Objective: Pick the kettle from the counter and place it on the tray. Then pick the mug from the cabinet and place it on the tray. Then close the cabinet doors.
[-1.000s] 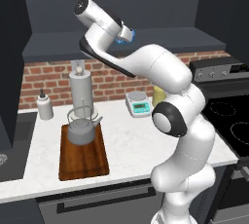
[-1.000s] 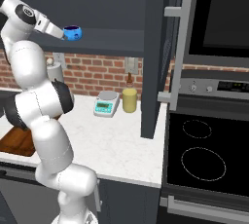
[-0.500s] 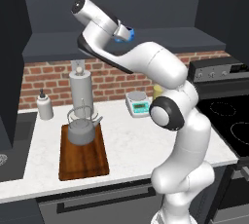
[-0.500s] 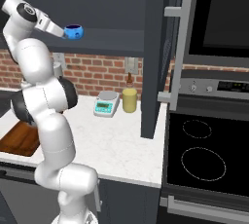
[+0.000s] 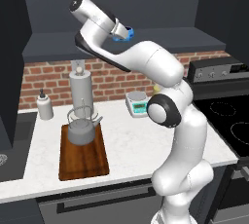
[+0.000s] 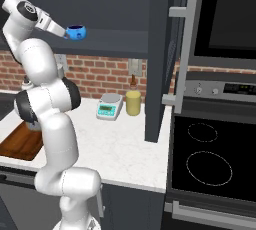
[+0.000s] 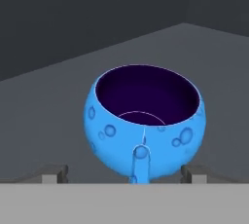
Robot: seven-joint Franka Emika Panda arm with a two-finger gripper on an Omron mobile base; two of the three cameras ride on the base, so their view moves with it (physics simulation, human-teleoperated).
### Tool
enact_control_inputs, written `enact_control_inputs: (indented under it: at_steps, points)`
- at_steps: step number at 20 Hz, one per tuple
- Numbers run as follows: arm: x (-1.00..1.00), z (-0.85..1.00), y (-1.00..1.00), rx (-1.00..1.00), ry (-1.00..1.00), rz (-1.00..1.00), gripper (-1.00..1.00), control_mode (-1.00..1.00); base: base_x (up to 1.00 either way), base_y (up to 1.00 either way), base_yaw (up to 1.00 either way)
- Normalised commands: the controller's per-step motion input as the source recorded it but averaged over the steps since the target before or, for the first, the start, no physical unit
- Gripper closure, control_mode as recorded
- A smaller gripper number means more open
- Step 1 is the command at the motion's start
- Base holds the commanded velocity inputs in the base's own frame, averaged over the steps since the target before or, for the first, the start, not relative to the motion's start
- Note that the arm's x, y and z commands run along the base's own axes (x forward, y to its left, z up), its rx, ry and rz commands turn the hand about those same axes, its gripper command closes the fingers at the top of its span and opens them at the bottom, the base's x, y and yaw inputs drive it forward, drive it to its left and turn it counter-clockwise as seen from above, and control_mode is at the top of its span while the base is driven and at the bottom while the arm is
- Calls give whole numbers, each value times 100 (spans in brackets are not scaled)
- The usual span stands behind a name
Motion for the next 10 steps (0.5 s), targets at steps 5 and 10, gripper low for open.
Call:
enact_control_inputs:
  at_steps: [5,10]
  points:
    - [0,-2,-14,0,-5,0,100,-100,0,0,0]
    - [-1,-7,-25,1,-10,0,100,-100,0,0,0]
